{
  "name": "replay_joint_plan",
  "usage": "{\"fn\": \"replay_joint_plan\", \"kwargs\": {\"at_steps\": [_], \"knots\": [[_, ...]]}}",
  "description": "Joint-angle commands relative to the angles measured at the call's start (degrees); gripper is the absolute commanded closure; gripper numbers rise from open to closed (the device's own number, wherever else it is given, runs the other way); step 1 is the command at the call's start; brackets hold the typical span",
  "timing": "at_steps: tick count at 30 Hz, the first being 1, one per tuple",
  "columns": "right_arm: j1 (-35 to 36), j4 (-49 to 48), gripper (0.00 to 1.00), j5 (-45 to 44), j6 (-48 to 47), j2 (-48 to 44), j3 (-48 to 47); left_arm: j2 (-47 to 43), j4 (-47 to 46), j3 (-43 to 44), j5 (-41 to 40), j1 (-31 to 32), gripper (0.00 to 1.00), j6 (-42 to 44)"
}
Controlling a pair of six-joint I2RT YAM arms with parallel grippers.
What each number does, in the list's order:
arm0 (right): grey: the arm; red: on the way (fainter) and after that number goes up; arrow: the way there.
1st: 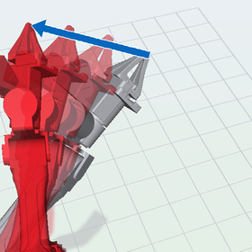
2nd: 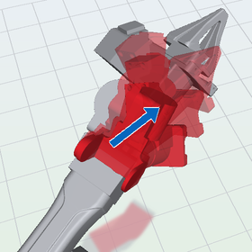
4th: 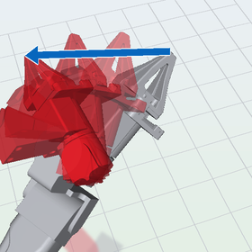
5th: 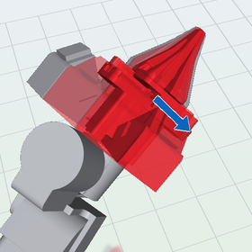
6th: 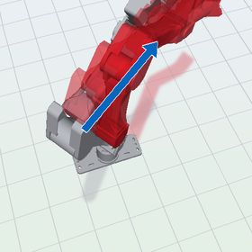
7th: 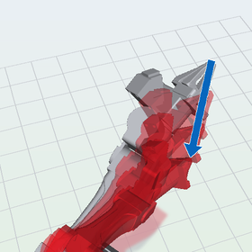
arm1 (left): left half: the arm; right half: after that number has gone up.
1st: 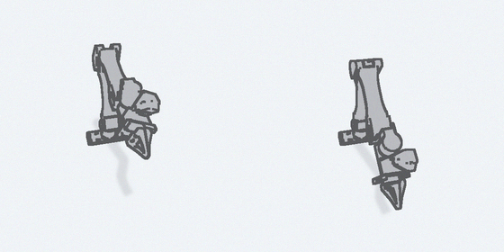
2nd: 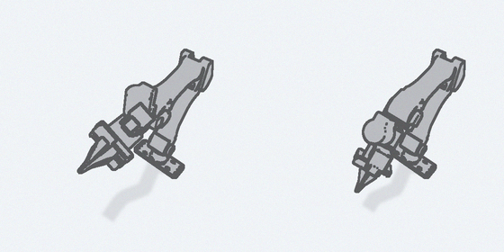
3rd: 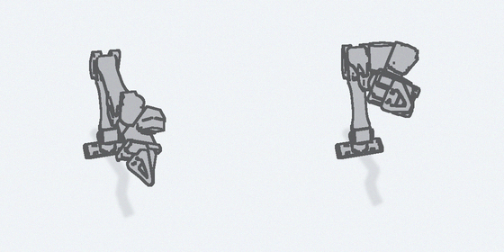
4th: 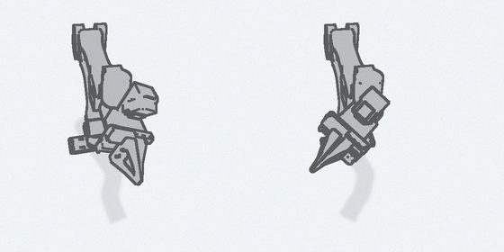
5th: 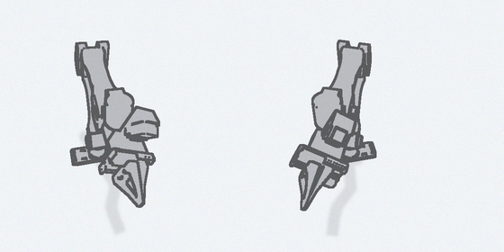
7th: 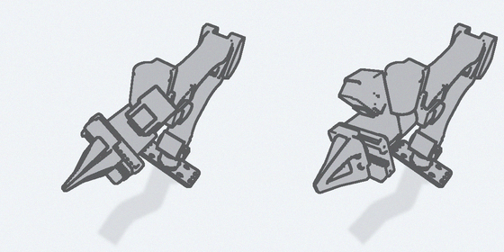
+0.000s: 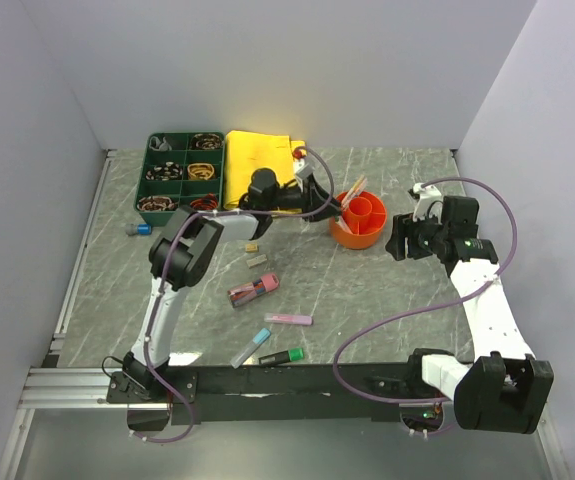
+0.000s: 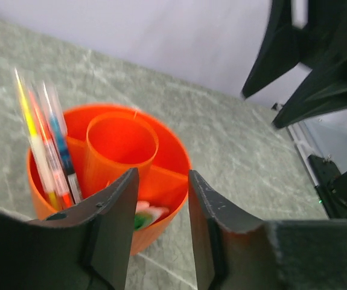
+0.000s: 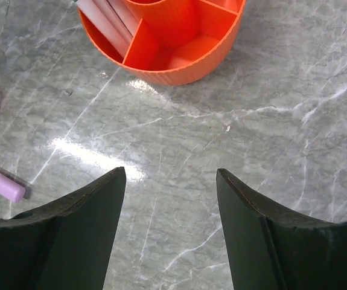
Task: Sort the stationery into containers
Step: Place the pen in the storage box, then pick up the pen from the center of the board.
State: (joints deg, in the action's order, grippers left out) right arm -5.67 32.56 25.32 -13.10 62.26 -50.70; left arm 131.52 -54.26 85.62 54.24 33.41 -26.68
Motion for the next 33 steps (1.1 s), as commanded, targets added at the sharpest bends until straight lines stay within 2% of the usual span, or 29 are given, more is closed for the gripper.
{"fn": "replay_joint_plan", "kwargs": {"at_steps": [1, 5, 8, 9, 11, 12, 13, 16, 19, 22, 27, 33], "knots": [[-0.4, -3.0, 0.3, 0.7, 1.1, -0.5, -2.0, -10.2, -1.6, -0.5, 2.5, -0.5, 0.54, 0.6], [-0.4, -4.1, 0.3, 1.6, 2.0, -0.9, -1.3, -15.1, 2.2, -4.2, 3.4, -1.2, 0.48, 2.8], [-0.4, -4.2, 0.3, 1.9, 1.9, -1.6, -1.2, -20.8, 12.7, -5.4, 4.9, -1.3, 0.47, 7.7], [-0.5, -4.0, 0.3, 2.0, 1.8, -1.9, -1.2, -22.0, 24.3, -5.3, 5.7, -1.3, 0.47, 10.1], [-0.4, -3.5, 0.3, 2.3, 1.0, -2.8, -1.1, -25.7, 40.0, -4.2, 5.0, -1.2, 0.47, 23.1], [-0.4, -3.4, 0.3, 2.4, 0.9, -3.1, -0.6, -26.7, 56.0, -4.0, 2.7, -0.8, 0.46, 29.4], [-0.4, -3.2, 0.3, 2.5, 0.8, -3.5, -0.4, -27.7, 61.1, -5.0, 0.7, -0.5, 0.46, 37.8], [-0.4, -3.4, 0.3, 3.2, 1.2, -5.0, 1.0, -31.8, 74.5, -10.0, -7.7, 1.7, 0.45, 48.1], [-0.4, -4.3, 0.3, 4.2, 2.2, -6.4, 2.6, -35.0, 81.2, -14.9, -13.1, 3.8, 0.44, 56.1], [-0.4, -5.3, 0.3, 4.7, 2.6, -7.1, 4.3, -37.0, 83.0, -19.1, -16.9, 5.6, 0.43, 60.1], [0.0, -2.6, 0.3, 7.8, -0.7, -6.6, 3.6, -38.6, 85.0, -22.5, -18.0, 7.0, 0.4, 61.2], [0.0, -1.9, 0.3, 7.6, -2.0, -6.0, 2.8, -36.6, 85.4, -22.1, -21.6, 12.1, 0.39, 62.1]]}}
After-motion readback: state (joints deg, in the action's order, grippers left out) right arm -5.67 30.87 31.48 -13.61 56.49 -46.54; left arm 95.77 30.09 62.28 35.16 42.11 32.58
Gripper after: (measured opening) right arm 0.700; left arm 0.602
